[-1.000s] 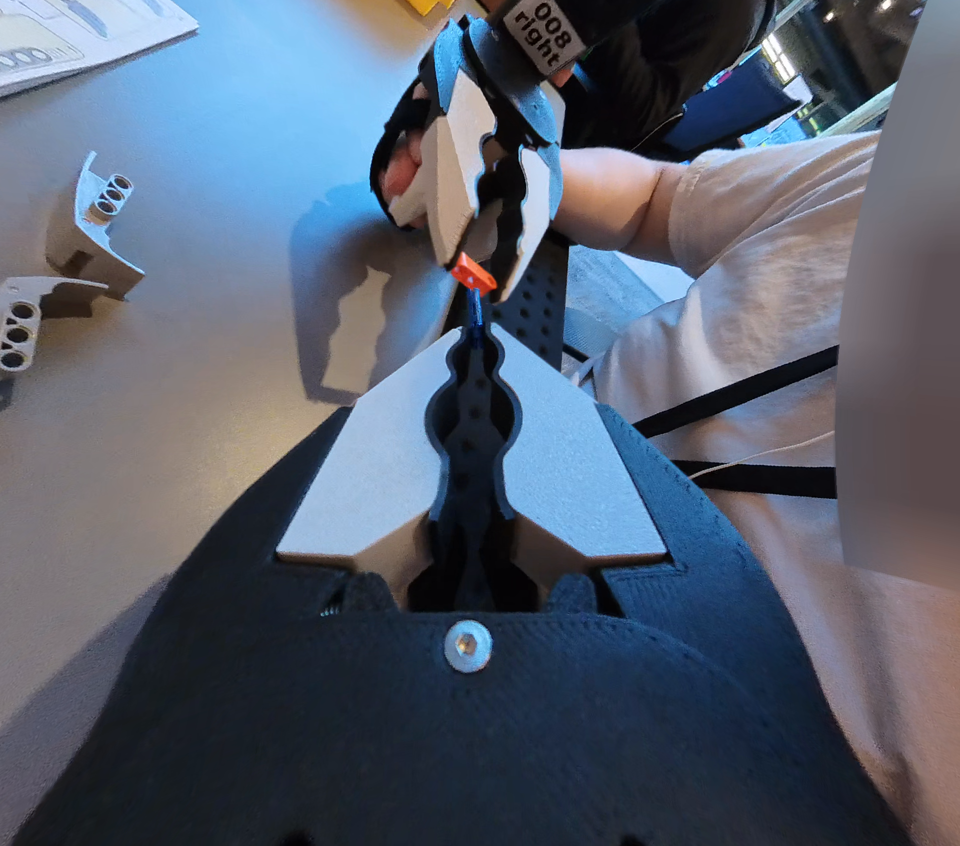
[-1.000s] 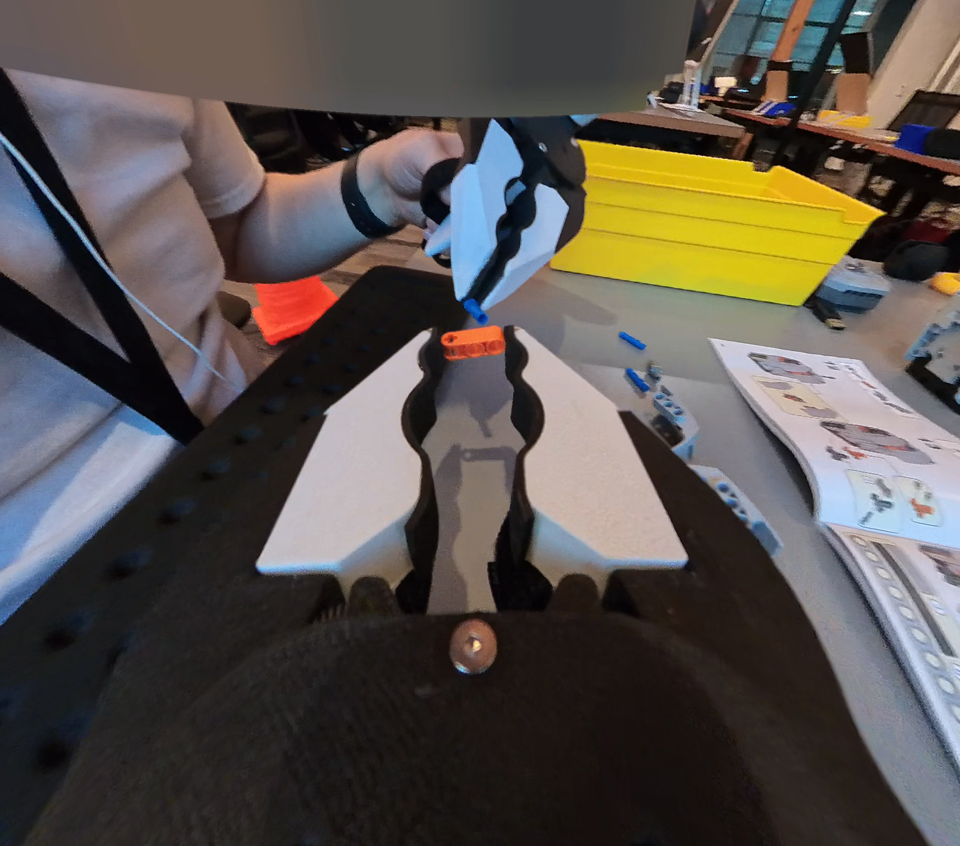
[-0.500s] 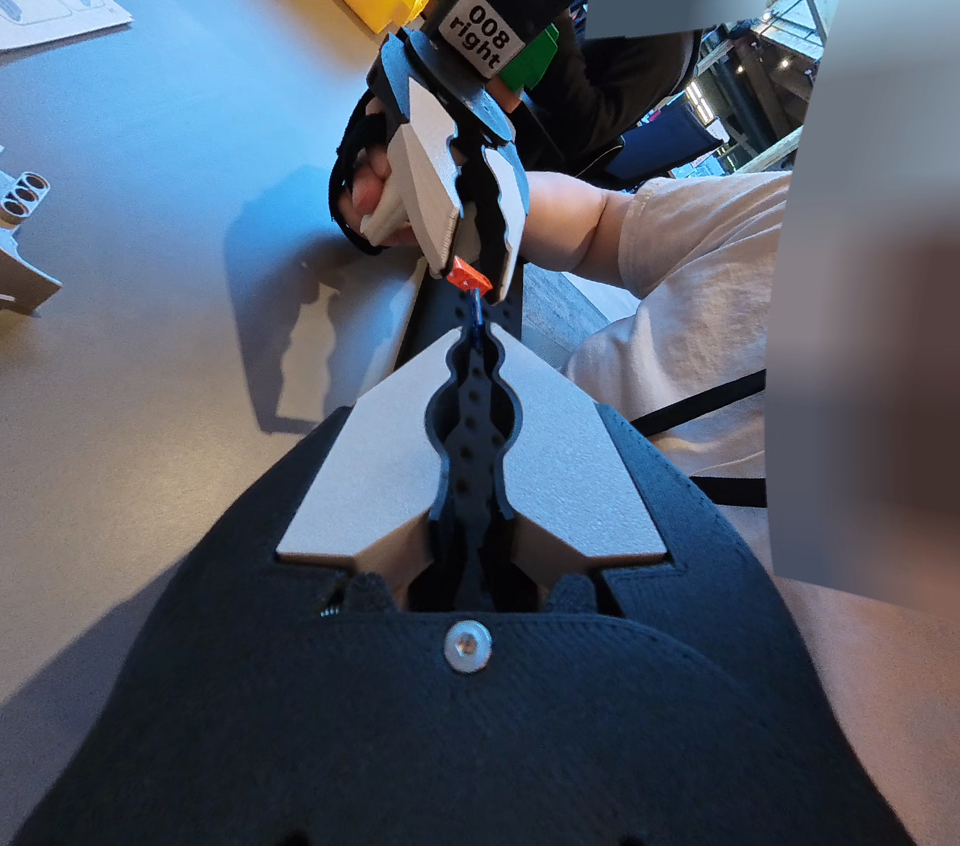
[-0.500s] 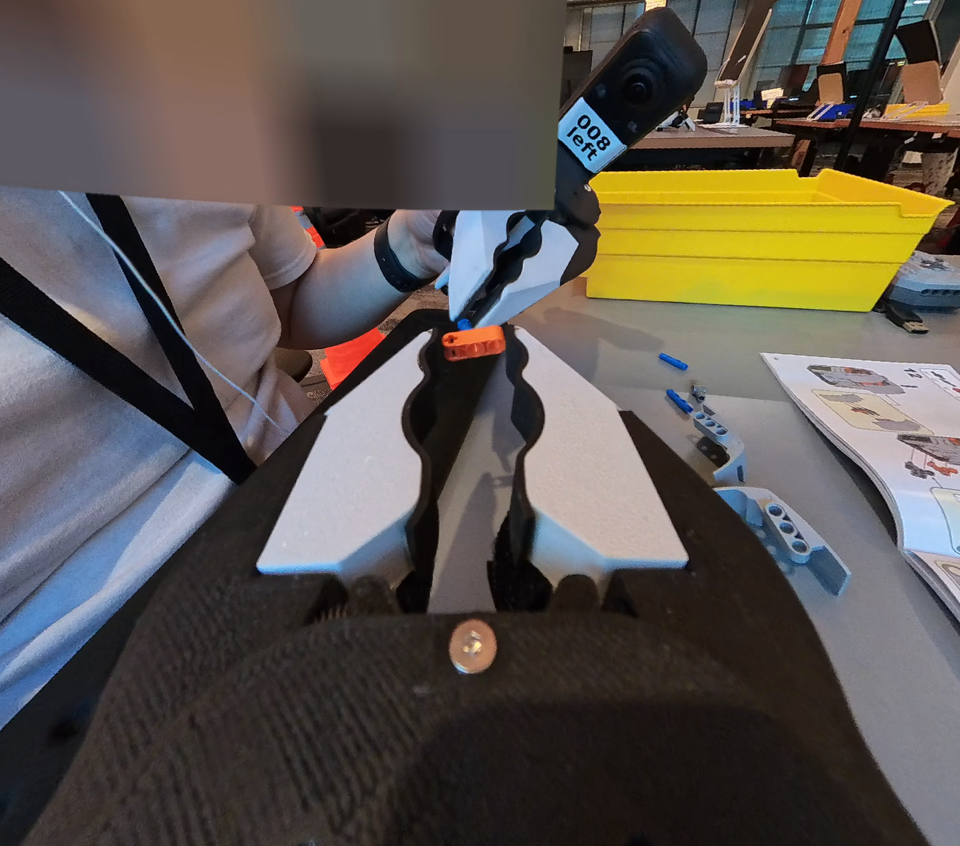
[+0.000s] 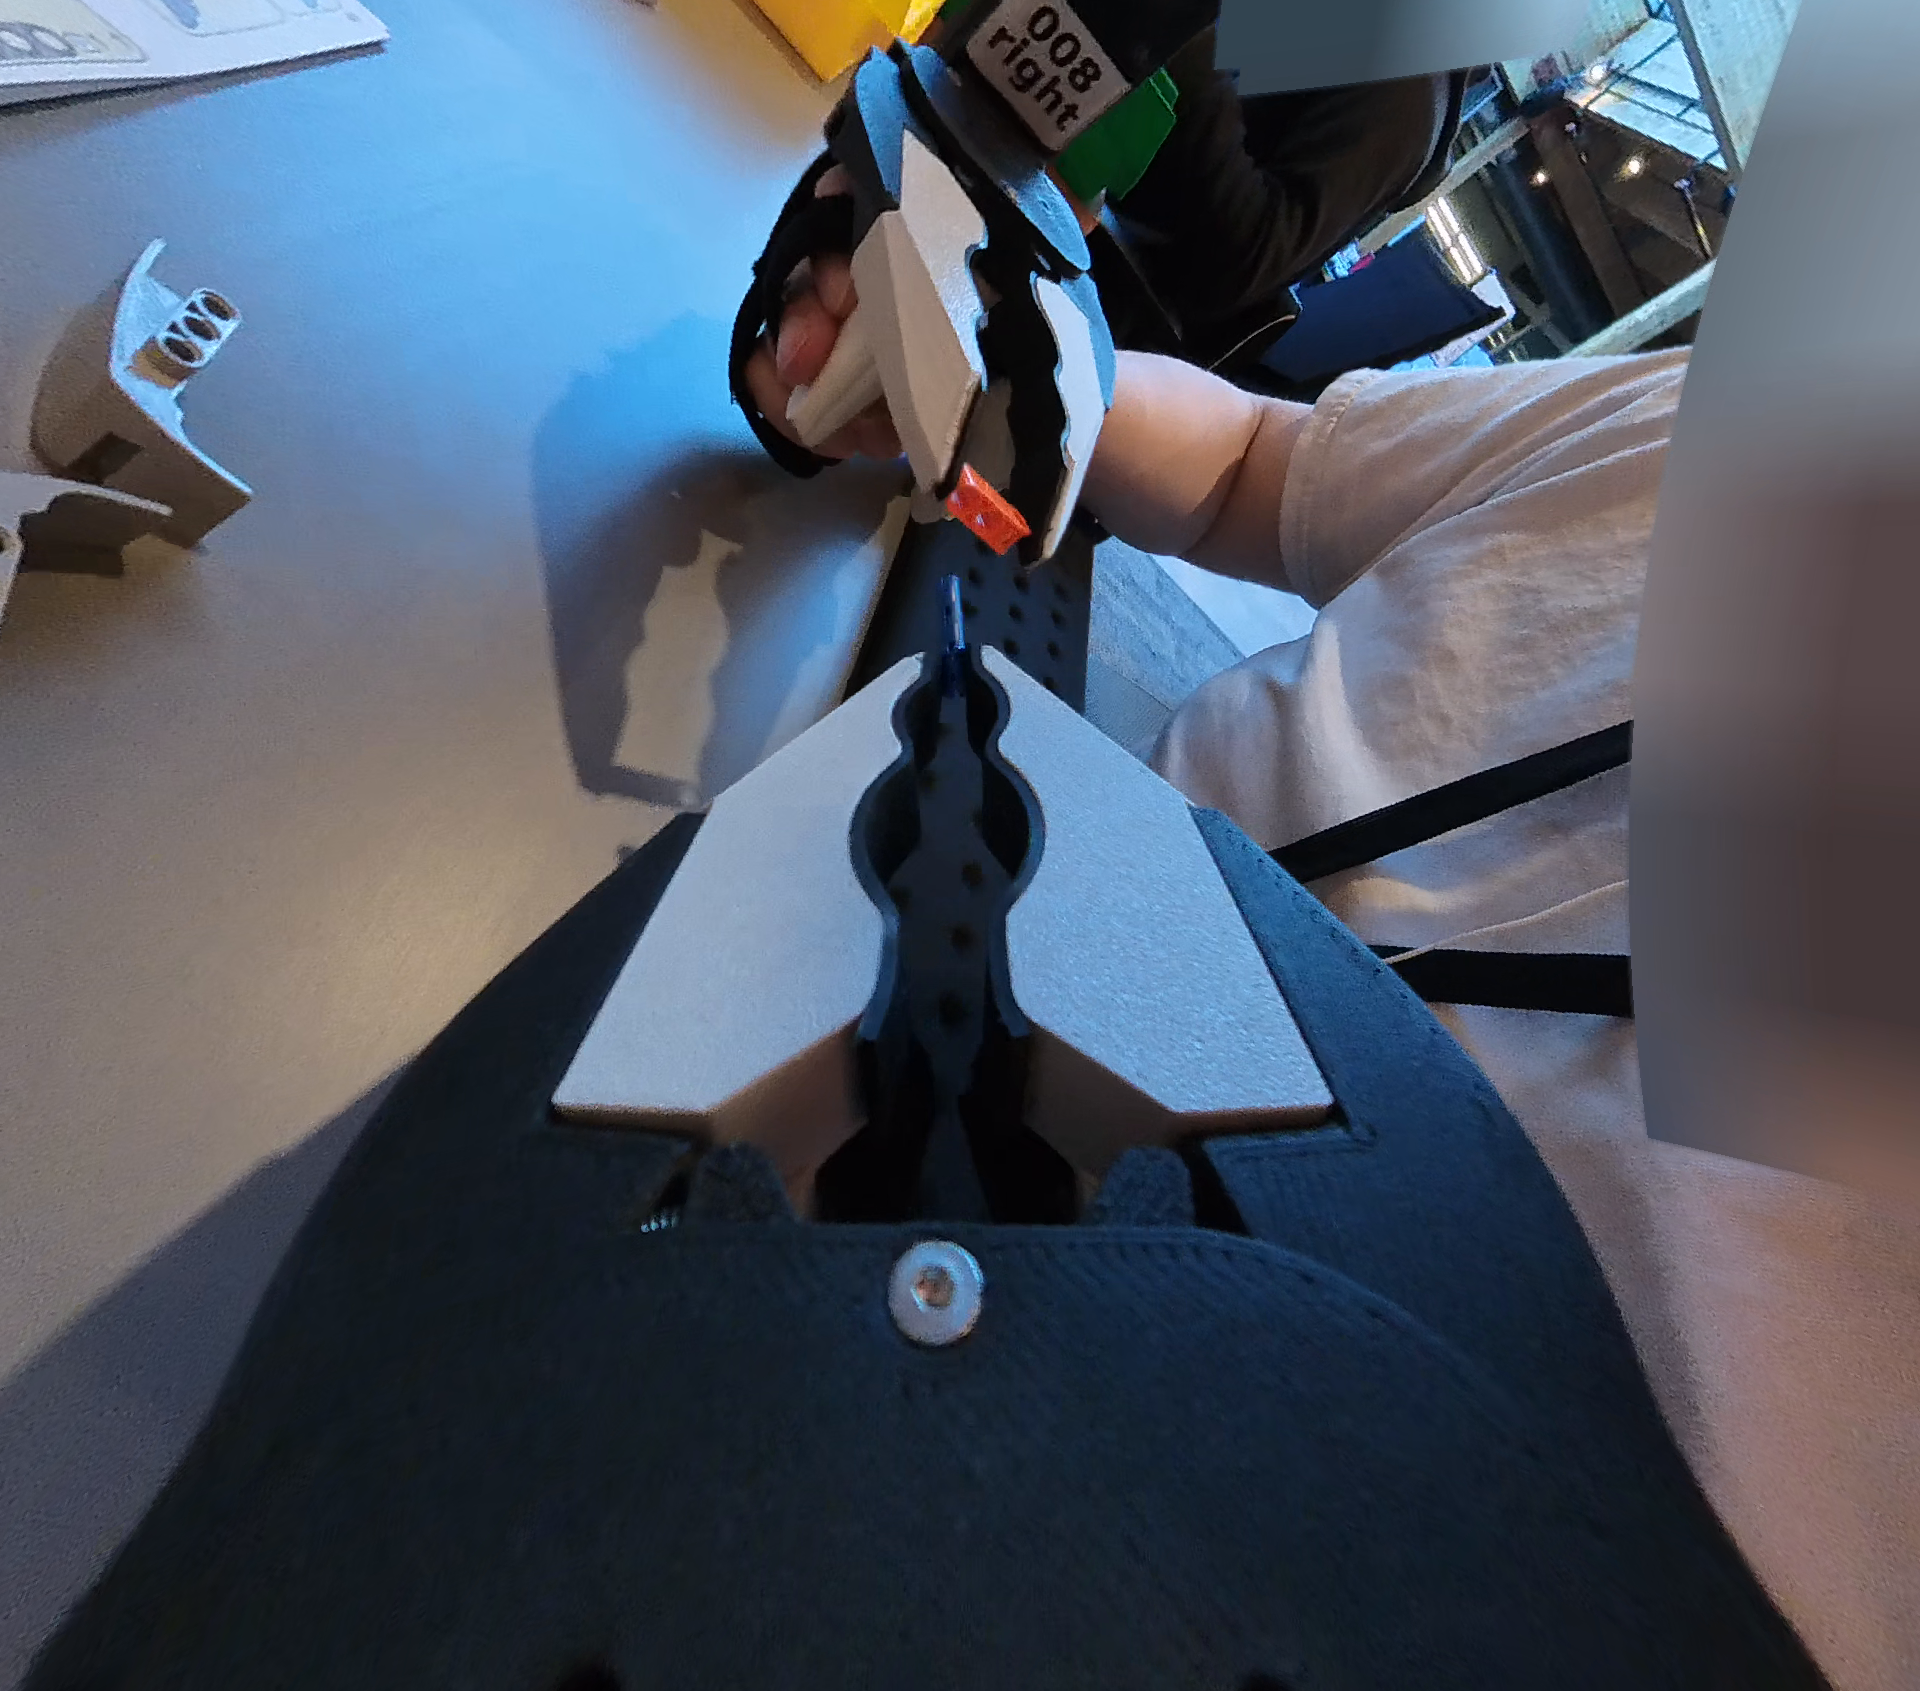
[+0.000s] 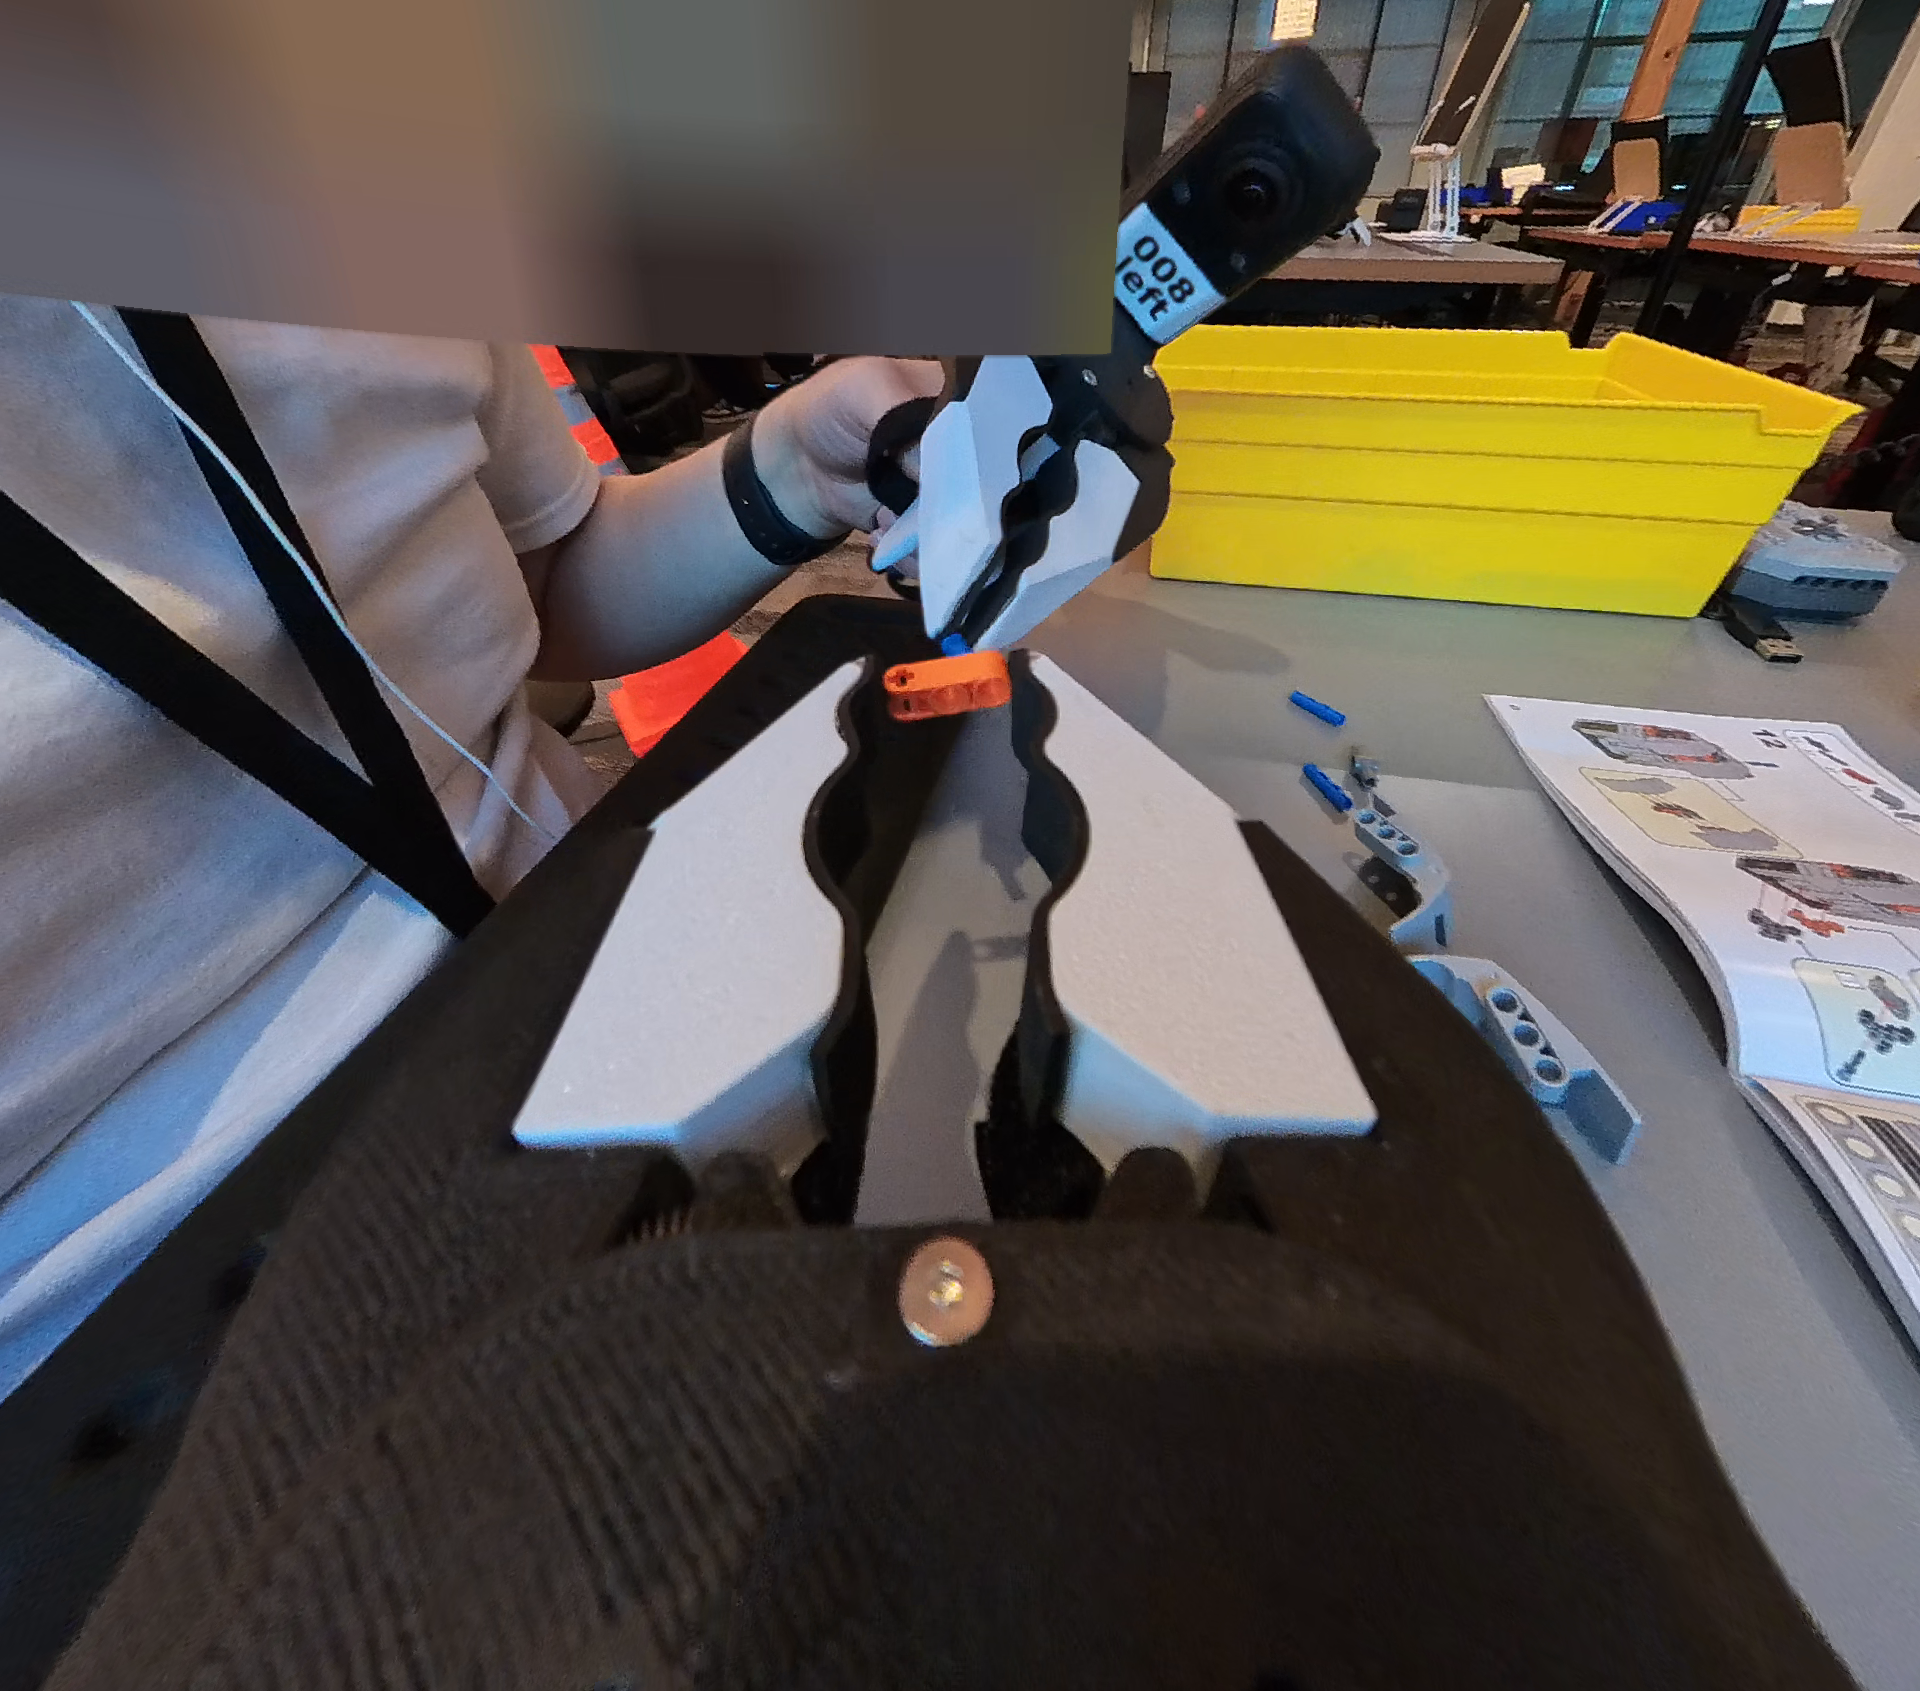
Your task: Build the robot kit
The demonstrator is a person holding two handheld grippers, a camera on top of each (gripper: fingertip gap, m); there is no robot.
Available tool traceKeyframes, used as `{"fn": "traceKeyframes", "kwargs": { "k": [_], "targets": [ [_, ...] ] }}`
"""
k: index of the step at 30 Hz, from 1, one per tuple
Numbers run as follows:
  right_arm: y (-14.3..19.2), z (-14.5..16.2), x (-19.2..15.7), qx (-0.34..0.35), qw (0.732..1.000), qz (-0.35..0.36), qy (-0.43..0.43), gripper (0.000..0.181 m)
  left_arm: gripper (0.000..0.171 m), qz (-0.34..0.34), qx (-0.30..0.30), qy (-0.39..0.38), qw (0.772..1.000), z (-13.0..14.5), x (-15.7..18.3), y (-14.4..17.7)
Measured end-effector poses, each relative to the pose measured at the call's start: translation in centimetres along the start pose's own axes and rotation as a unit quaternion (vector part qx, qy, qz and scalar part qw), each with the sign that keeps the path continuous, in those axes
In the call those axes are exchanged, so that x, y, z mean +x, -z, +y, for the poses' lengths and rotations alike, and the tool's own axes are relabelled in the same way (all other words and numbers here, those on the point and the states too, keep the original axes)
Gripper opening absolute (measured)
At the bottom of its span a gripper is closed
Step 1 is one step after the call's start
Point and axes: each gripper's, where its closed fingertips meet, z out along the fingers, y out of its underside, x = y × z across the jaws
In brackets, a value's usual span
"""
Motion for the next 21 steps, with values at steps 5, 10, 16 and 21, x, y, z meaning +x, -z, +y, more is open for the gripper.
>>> {"fn": "traceKeyframes", "kwargs": {
  "k": [5, 10, 16, 21],
  "targets": [
    [0.3, 0.0, 0.7, -0.006, 1.0, 0.021, 0.014, 0.023, 0.003, -0.013, 0.014, 0.006, 1.0, -0.2, -0.7, 1.3],
    [0.4, 0.3, 1.1, -0.015, 0.999, 0.031, 0.022, 0.023, 0.003, -0.021, 0.014, 0.011, 1.0, -0.4, -1.2, 1.9],
    [0.2, 1.2, 1.3, -0.036, 0.998, 0.033, 0.026, 0.023, 0.002, -0.028, 0.008, 0.016, 0.999, -0.3, -2.1, 1.9],
    [0.2, 1.8, 1.6, -0.053, 0.997, 0.036, 0.03, 0.023, 0.003, -0.047, 0.003, 0.009, 0.999, -0.7, -3.4, 1.9]
  ]
}}
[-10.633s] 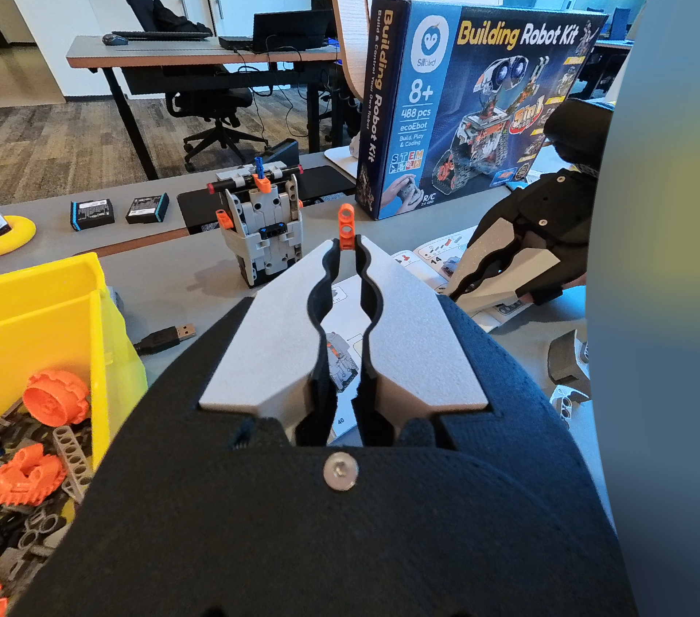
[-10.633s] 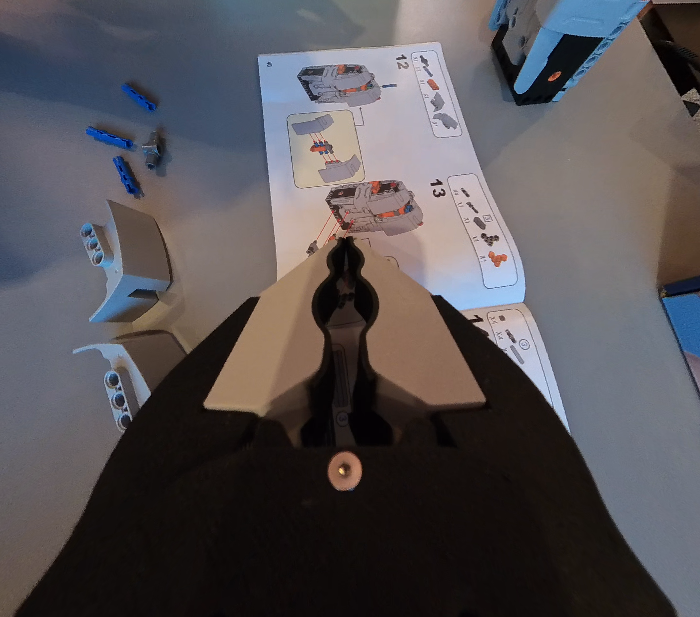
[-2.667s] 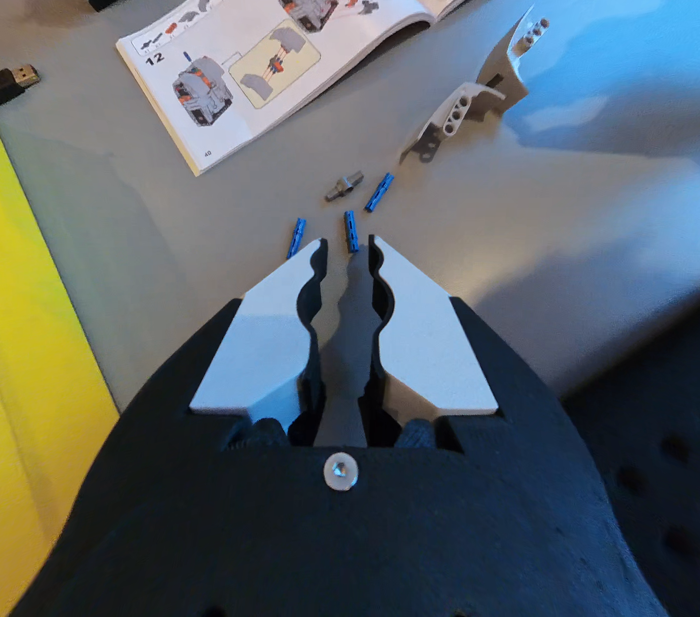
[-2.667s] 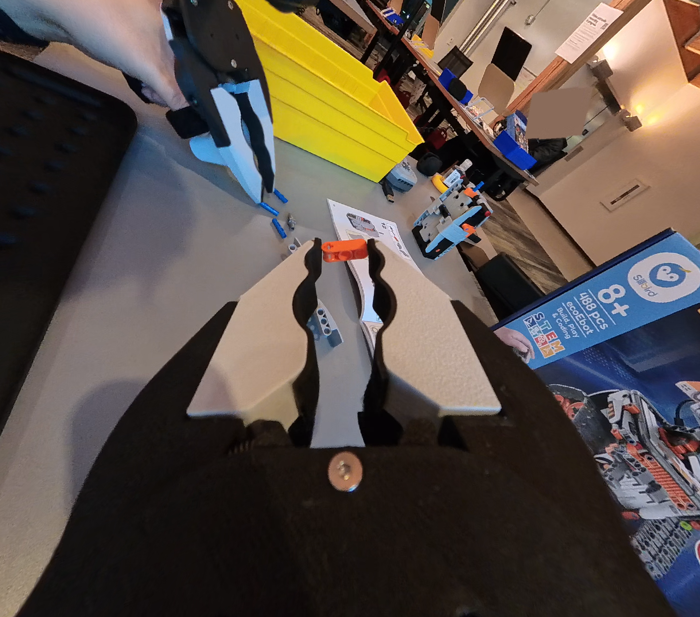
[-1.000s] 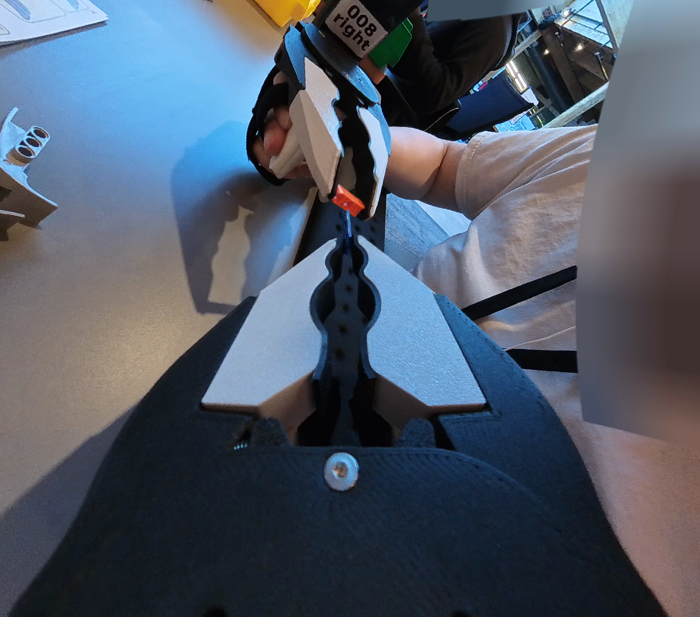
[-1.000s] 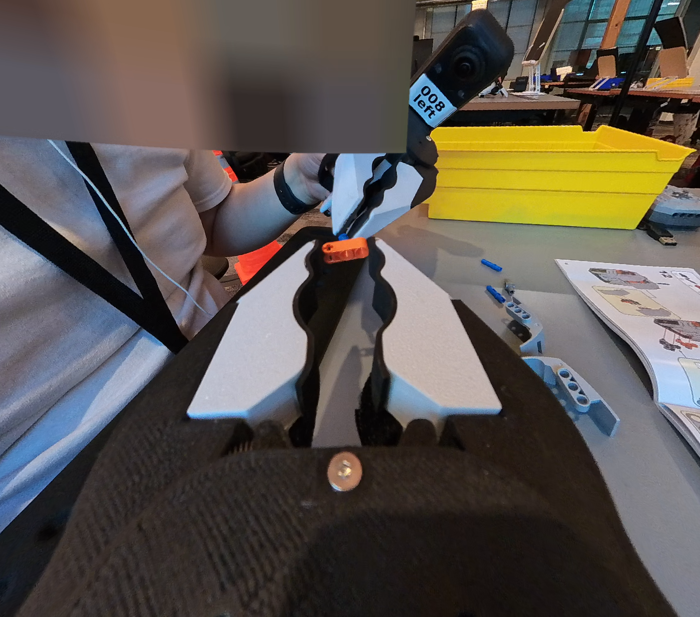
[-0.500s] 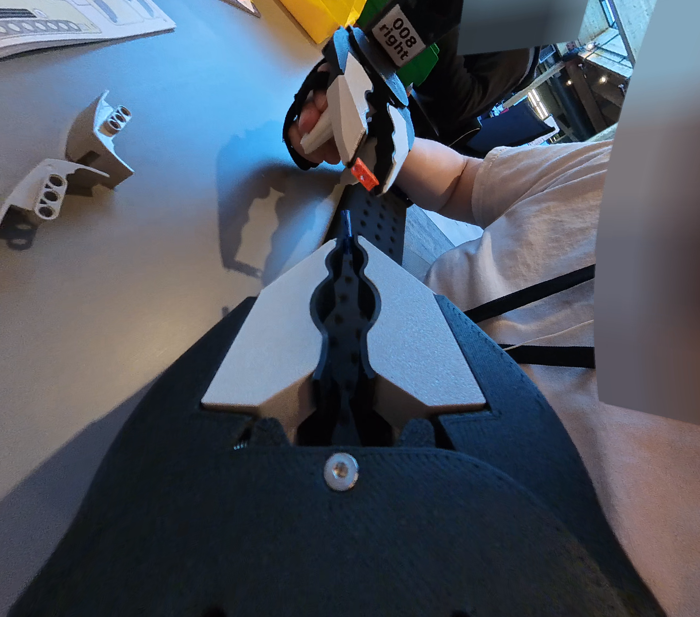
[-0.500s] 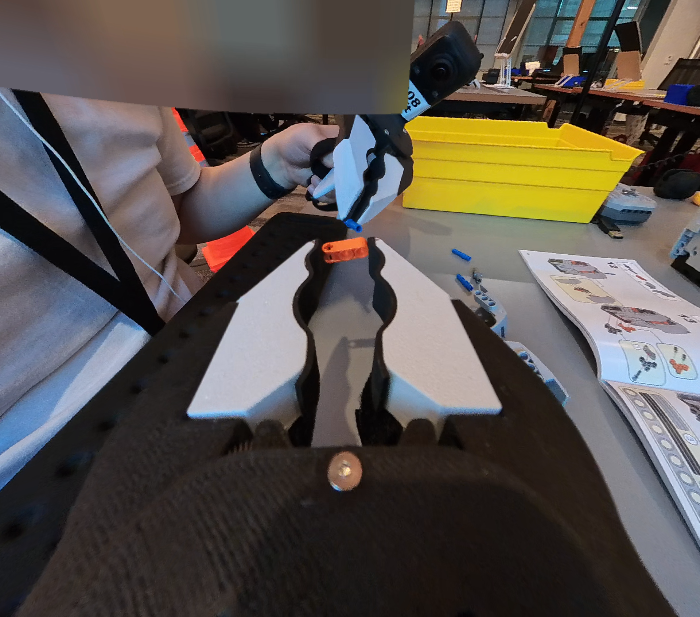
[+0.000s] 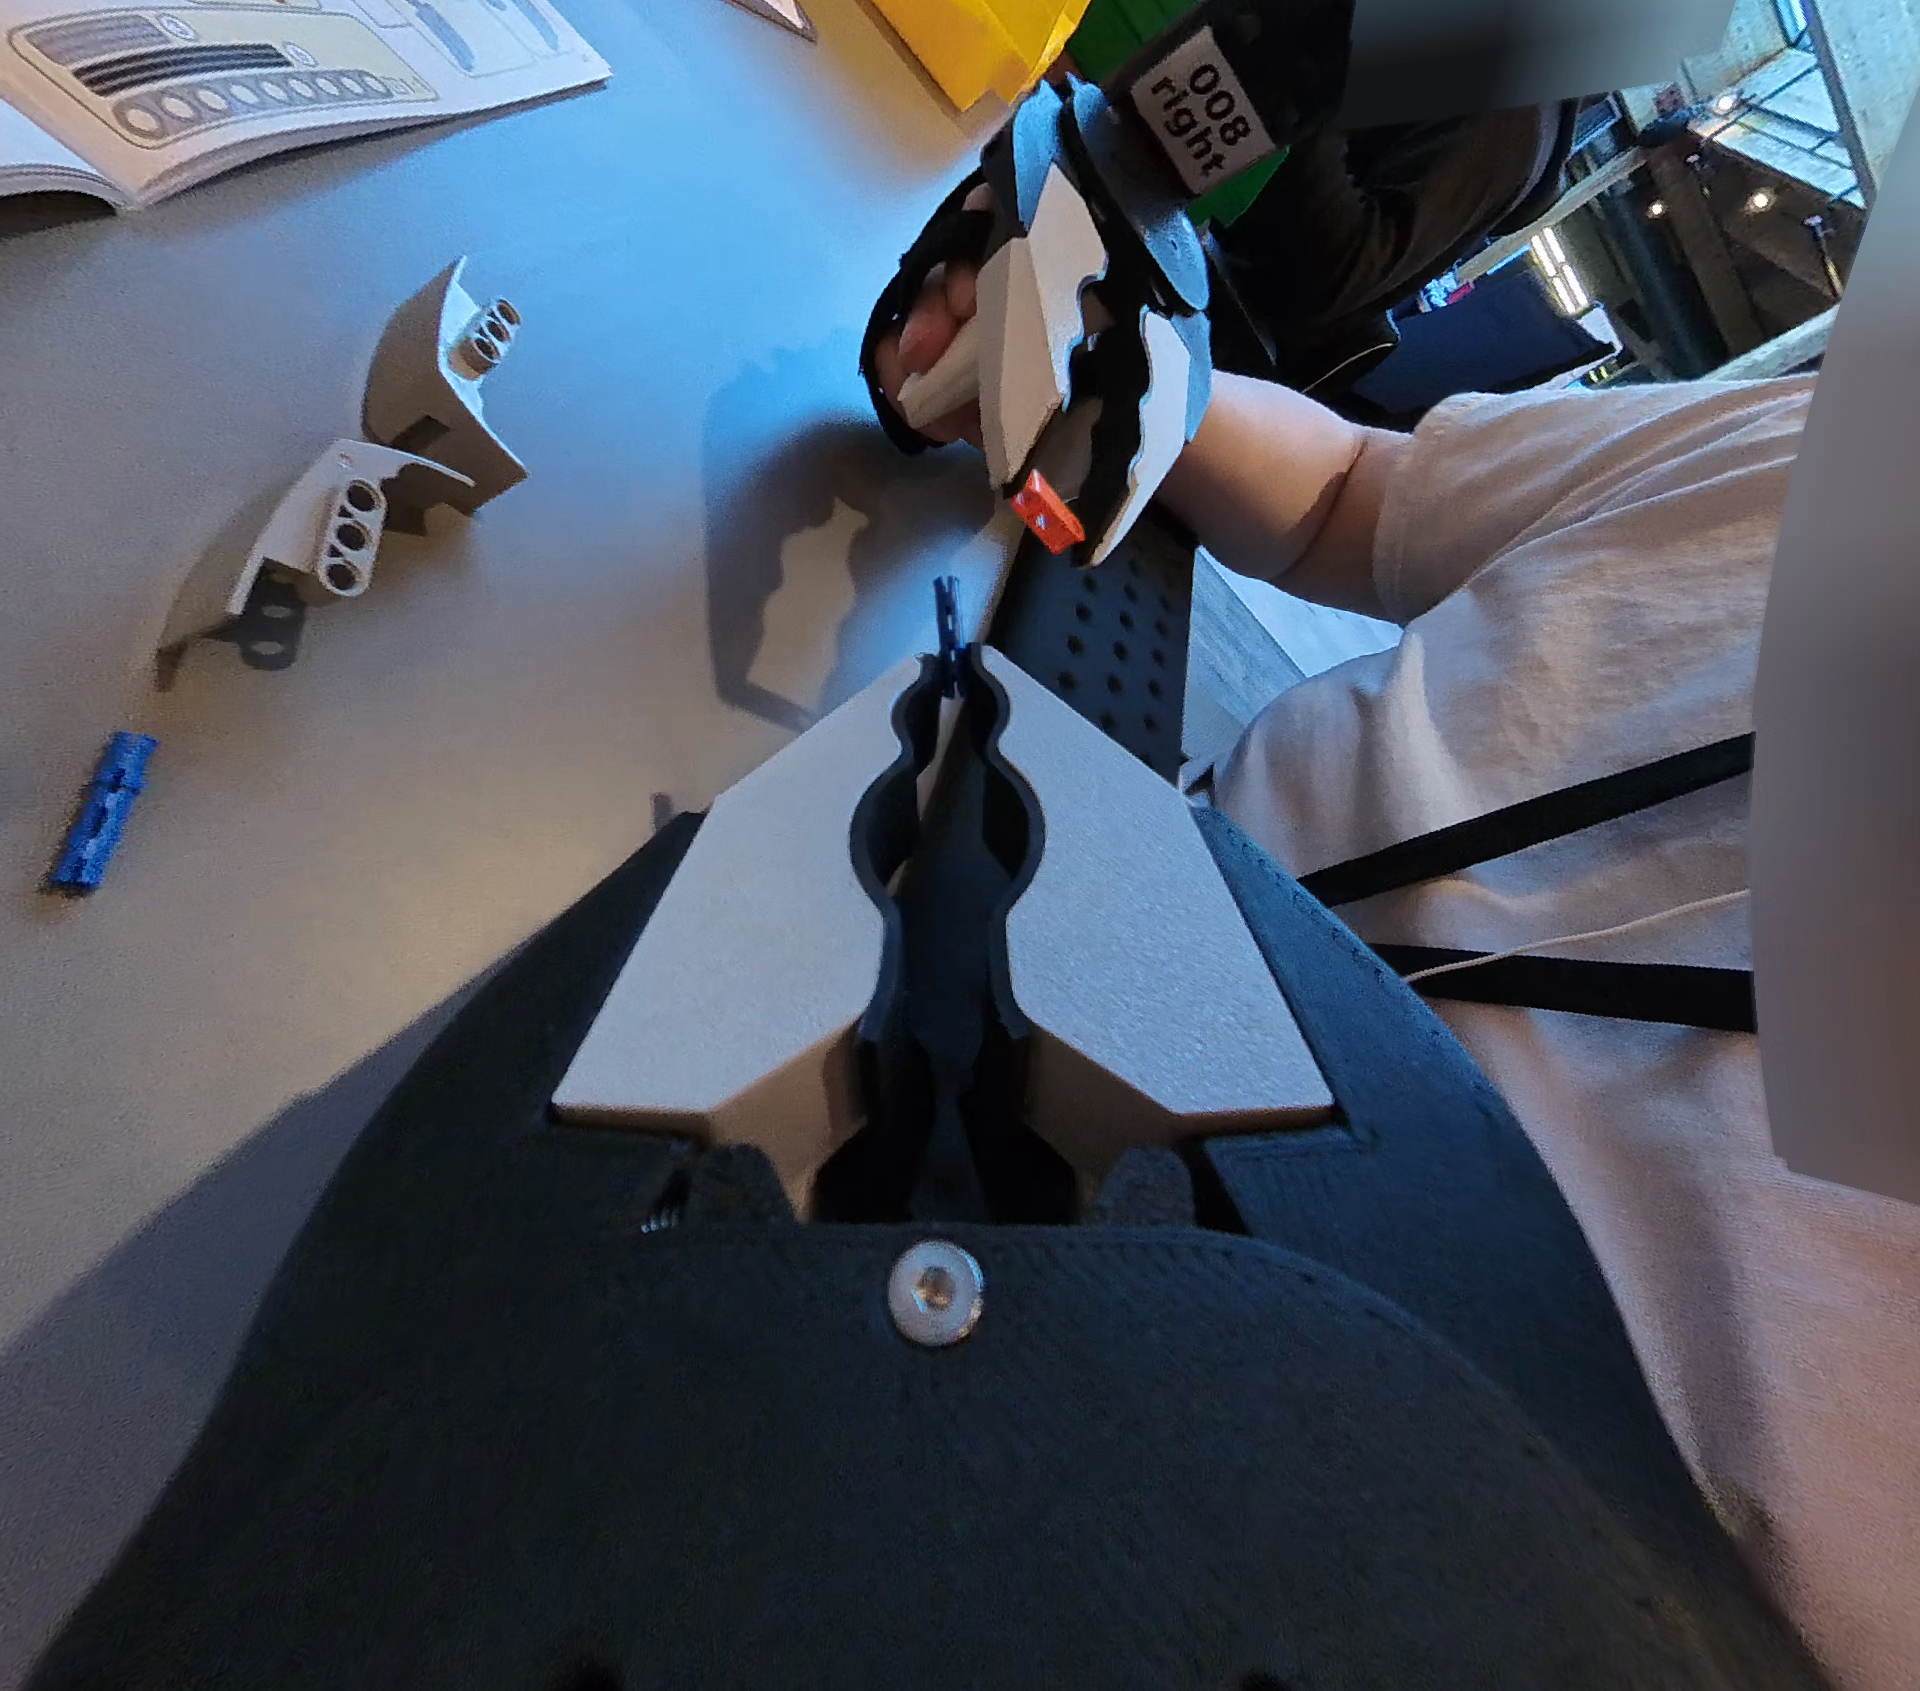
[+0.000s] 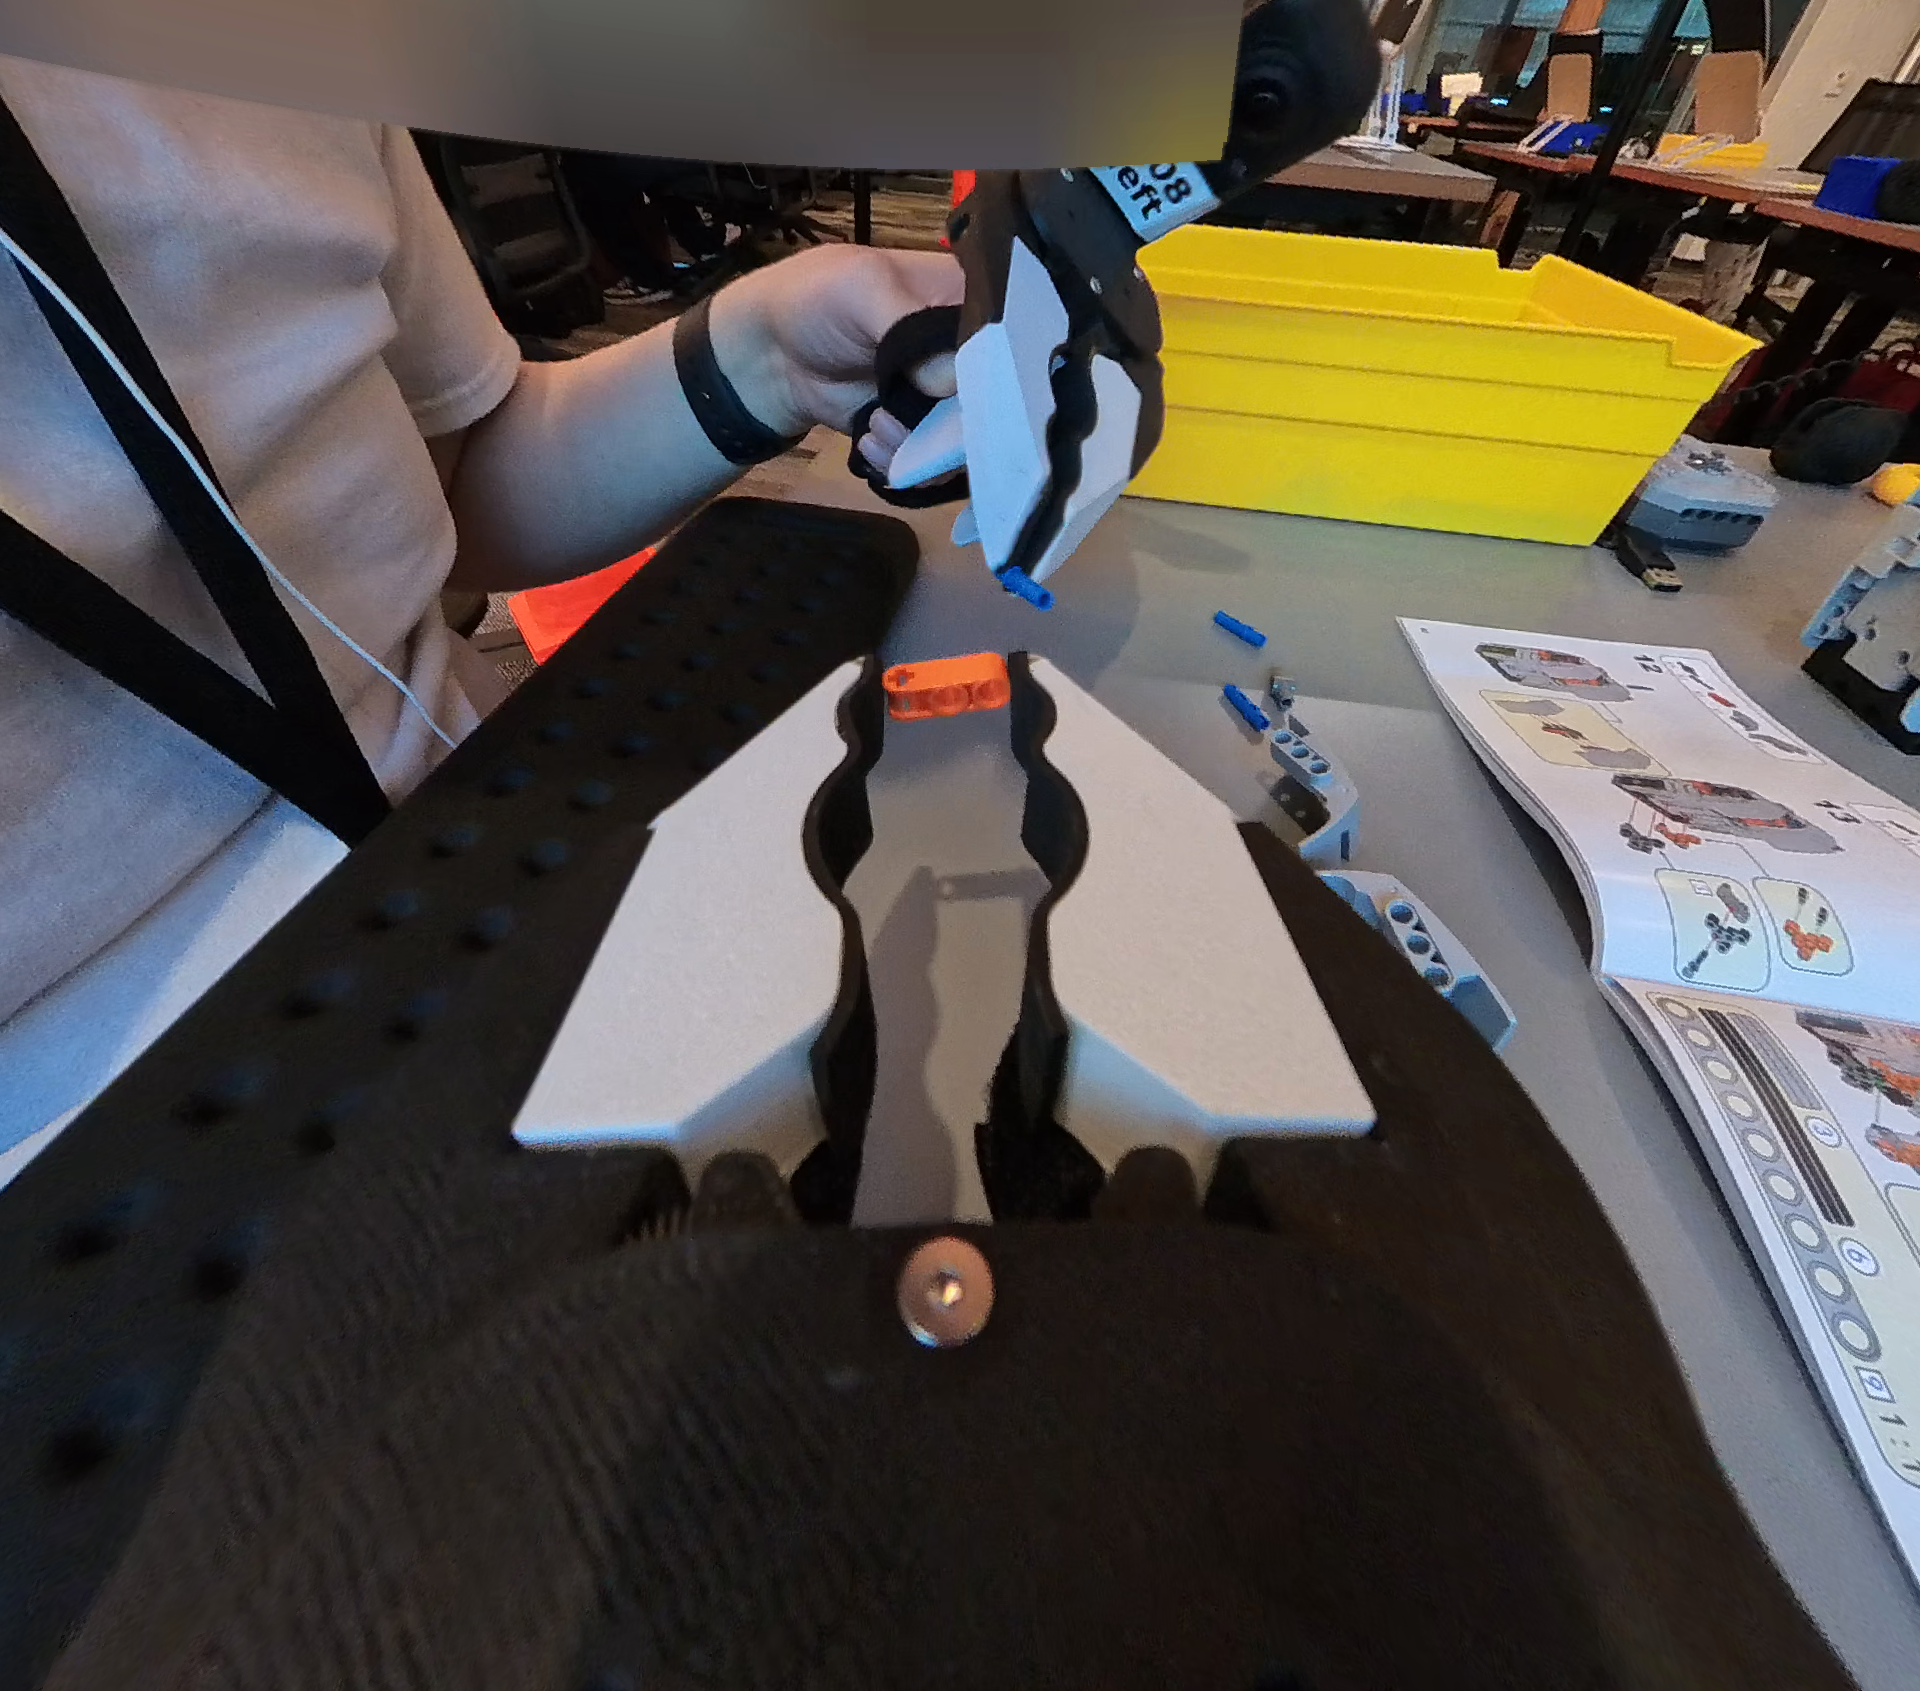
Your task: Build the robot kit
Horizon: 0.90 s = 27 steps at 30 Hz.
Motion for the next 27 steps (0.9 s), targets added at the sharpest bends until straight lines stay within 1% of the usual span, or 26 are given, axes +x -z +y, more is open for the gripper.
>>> {"fn": "traceKeyframes", "kwargs": {
  "k": [5, 7, 11, 15, 16, 18, 20, 23, 25, 27],
  "targets": [
    [0.0, 0.4, 0.8, -0.016, 1.0, 0.015, 0.008, 0.023, 0.003, -0.022, -0.015, -0.012, 1.0, -0.8, -1.1, 0.2],
    [0.0, 0.6, 1.6, -0.031, 0.999, 0.025, -0.006, 0.023, 0.003, -0.042, -0.021, -0.025, 0.999, -1.6, -1.7, 0.7],
    [0.4, -1.2, 4.0, -0.019, 0.998, 0.058, -0.003, 0.023, 0.002, -0.094, -0.045, -0.073, 0.992, -4.5, -2.7, 1.7],
    [2.4, -2.9, 7.3, -0.018, 0.99, 0.132, 0.049, 0.023, 0.003, -0.11, -0.078, -0.133, 0.982, -8.2, -1.5, 2.6],
    [2.8, -3.7, 7.9, -0.008, 0.989, 0.141, 0.054, 0.023, 0.003, -0.119, -0.087, -0.145, 0.978, -9.2, -1.2, 2.8],
    [3.6, -5.8, 8.8, 0.031, 0.986, 0.156, 0.048, 0.023, 0.003, -0.147, -0.096, -0.173, 0.969, -11.5, -0.8, 2.9],
    [4.2, -7.0, 9.1, 0.044, 0.984, 0.164, 0.049, 0.023, 0.002, -0.151, -0.099, -0.195, 0.964, -13.7, 0.6, 2.9],
    [5.6, -9.3, 9.7, 0.045, 0.973, 0.2, 0.103, 0.023, 0.003, -0.153, -0.113, -0.222, 0.956, -16.0, 3.1, 3.4],
    [6.5, -11.9, 10.4, 0.043, 0.964, 0.22, 0.145, 0.023, 0.003, -0.192, -0.127, -0.241, 0.943, -17.2, 3.7, 4.4],
    [7.2, -15.3, 10.9, 0.05, 0.954, 0.228, 0.187, 0.023, 0.002, -0.228, -0.117, -0.246, 0.935, -18.3, 4.0, 5.5]
  ]
}}
